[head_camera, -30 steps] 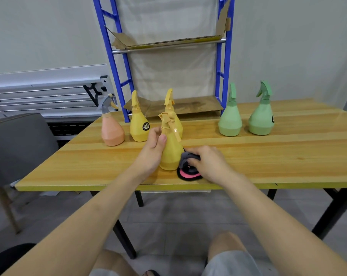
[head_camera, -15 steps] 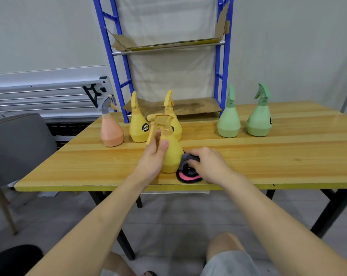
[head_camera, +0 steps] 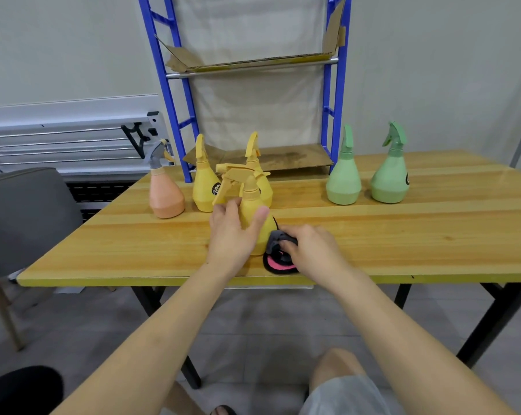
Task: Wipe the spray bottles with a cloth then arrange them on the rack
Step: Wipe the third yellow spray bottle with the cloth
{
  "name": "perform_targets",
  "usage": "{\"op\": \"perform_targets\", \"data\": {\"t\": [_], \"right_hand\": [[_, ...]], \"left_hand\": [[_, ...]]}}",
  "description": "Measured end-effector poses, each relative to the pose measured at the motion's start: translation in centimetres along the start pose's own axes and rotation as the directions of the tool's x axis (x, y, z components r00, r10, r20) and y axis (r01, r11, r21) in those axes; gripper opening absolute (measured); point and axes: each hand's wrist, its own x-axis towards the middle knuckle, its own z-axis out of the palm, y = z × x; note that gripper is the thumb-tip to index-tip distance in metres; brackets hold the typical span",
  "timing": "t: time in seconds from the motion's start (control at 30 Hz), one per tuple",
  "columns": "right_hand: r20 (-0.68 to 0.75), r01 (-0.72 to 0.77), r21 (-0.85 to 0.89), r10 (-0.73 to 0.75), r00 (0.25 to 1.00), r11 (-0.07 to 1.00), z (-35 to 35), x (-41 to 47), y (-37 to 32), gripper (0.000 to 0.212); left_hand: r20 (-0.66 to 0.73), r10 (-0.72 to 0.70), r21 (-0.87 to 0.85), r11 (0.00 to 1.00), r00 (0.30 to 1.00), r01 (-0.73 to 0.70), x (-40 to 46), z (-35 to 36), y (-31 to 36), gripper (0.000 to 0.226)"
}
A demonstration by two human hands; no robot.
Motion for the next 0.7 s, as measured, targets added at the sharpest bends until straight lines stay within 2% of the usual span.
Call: {"op": "perform_targets", "data": {"t": [0.1, 0.2, 0.3, 0.4, 0.47, 0.57, 0.7], "right_hand": [[-0.012, -0.021, -0.01, 0.021, 1.0, 1.0, 0.3, 0.1, 0.2, 0.013], [-0.02, -0.036, 0.005, 0.036, 0.999, 0.999, 0.6, 0.1, 0.3, 0.012], [-0.027, -0.058, 0.01, 0.059, 0.998, 0.998, 0.5, 0.2, 0.4, 0.02], [0.017, -0.039, 0.025, 0.039, 0.999, 0.999, 0.0, 0.6, 0.8, 0.022], [0.046, -0.037, 0.044, 0.035, 0.998, 0.998, -0.6, 0.9, 1.1, 0.023], [0.046, -0.046, 0.074, 0.043, 0.998, 0.996, -0.8, 1.1, 1.2, 0.024], [0.012, -0.037, 0.058, 0.037, 0.999, 0.998, -0.1, 0.6, 1.2, 0.017]], "left_hand": [[-0.011, 0.062, 0.058, 0.996, 0.998, -0.061, 0.6, -0.2, -0.6, 0.08], [0.034, 0.095, -0.066, 0.994, 0.995, -0.092, 1.0, -0.7, -0.9, 0.072], [0.167, 0.16, -0.152, 0.979, 0.973, -0.134, 1.2, -1.5, -1.8, 0.065], [0.315, 0.197, -0.272, 0.956, 0.929, -0.111, 1.3, -2.3, -2.5, 0.059], [0.378, 0.192, -0.286, 0.954, 0.905, -0.083, 1.5, -2.8, -2.3, 0.057], [0.438, 0.176, -0.207, 0.974, 0.882, -0.092, 2.1, -3.0, -1.9, 0.057], [0.413, 0.142, 0.025, 0.986, 0.9, -0.167, 2.5, -2.8, -1.6, 0.058]]}}
